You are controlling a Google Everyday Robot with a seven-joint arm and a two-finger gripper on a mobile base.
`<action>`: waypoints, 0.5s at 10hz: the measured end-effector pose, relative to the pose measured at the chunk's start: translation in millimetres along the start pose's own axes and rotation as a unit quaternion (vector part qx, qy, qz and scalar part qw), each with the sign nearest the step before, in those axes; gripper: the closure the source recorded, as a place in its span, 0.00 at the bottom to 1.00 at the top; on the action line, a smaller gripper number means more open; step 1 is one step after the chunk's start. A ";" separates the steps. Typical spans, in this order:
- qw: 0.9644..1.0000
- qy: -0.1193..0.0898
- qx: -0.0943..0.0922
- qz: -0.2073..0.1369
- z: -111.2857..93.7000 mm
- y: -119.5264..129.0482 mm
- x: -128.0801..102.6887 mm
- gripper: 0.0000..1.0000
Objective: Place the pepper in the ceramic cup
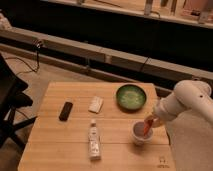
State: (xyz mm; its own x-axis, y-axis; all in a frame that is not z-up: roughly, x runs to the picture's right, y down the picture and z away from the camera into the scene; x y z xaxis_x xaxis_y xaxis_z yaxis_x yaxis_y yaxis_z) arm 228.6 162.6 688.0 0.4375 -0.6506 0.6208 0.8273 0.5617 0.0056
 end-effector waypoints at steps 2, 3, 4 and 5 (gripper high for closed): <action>1.000 0.010 0.006 -0.012 2.8 -3.7 -3.3 0.25; 1.000 0.011 0.007 -0.018 5.4 -7.3 -5.1 0.20; 1.000 0.011 0.008 -0.024 7.8 -10.7 -6.7 0.20; 1.000 0.010 0.010 -0.028 10.3 -12.6 -9.0 0.20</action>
State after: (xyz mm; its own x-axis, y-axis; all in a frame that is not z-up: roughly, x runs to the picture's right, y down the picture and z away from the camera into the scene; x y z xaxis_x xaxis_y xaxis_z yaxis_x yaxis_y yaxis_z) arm 210.6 166.6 690.4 0.3971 -0.6911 0.6039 0.8441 0.5333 0.0553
